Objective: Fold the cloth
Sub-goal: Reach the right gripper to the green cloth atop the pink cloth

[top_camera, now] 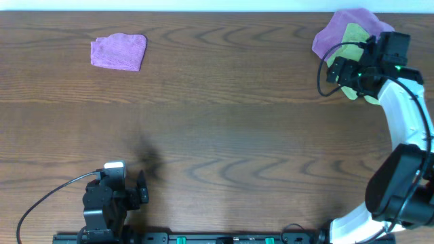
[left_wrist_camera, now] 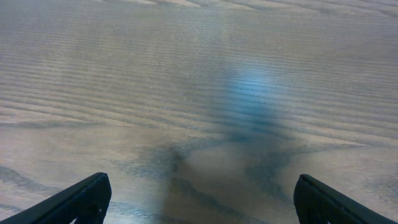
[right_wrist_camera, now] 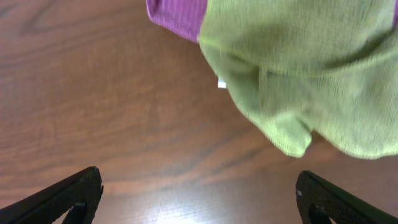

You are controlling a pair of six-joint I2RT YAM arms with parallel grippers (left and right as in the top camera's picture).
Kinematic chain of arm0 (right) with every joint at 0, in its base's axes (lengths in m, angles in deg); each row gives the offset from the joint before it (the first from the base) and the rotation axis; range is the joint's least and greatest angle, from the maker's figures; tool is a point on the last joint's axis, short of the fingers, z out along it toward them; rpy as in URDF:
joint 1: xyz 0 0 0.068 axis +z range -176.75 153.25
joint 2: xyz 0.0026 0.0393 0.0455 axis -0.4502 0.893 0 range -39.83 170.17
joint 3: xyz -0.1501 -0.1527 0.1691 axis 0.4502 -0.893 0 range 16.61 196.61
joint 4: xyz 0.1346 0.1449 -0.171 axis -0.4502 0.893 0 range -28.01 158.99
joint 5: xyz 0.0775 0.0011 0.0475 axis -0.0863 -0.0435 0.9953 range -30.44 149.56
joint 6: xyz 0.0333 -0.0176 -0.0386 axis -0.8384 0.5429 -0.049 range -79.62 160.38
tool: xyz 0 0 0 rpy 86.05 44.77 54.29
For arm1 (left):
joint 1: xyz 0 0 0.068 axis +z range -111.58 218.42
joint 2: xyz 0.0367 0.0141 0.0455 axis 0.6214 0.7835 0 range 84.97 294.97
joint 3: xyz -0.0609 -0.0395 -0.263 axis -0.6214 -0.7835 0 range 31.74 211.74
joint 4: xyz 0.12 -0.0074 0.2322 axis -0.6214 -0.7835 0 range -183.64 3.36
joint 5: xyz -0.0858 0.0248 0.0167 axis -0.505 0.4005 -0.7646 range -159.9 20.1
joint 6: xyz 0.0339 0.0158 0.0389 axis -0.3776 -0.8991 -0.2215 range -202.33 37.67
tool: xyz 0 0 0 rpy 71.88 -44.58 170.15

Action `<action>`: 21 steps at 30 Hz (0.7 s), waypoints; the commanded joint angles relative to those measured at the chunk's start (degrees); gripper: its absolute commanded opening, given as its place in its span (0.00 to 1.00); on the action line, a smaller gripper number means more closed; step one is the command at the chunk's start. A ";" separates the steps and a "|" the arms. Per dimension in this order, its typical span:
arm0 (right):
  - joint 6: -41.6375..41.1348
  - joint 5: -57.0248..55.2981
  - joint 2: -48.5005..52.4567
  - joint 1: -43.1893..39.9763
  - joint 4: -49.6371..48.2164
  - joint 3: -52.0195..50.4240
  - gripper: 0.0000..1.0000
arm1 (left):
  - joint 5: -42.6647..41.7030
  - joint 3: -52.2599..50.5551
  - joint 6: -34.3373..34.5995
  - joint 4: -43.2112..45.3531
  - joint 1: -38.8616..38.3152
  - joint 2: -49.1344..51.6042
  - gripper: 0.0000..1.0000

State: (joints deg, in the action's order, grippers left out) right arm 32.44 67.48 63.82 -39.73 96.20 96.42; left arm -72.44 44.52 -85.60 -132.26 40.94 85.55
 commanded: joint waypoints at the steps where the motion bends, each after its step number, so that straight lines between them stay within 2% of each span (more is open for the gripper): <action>1: 1.11 -3.43 3.45 0.22 -1.97 1.84 0.99 | 1.07 -2.16 -0.85 -1.99 0.09 -0.35 0.95; 6: 1.14 -3.78 10.34 -1.38 0.26 8.44 0.99 | 1.07 -2.16 -0.85 -1.99 0.09 -0.35 0.95; 9: 0.76 -4.83 14.12 -2.19 2.67 14.03 0.92 | 1.07 -2.16 -0.85 -1.99 0.09 -0.35 0.95; 11: 1.05 -4.94 16.20 -2.40 4.04 17.84 0.91 | 1.07 -2.16 -0.85 -1.99 0.09 -0.35 0.95; 14: 1.36 -6.80 18.25 -2.36 5.60 22.53 0.87 | 1.07 -2.16 -0.85 -1.99 0.09 -0.35 0.95; 21: 1.38 -7.74 18.95 -2.32 3.85 27.17 0.88 | 1.07 -2.16 -0.85 -1.99 0.09 -0.35 0.95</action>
State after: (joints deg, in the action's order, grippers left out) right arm 33.33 60.79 82.38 -42.00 100.51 122.04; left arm -72.44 44.52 -85.60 -132.26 40.94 85.55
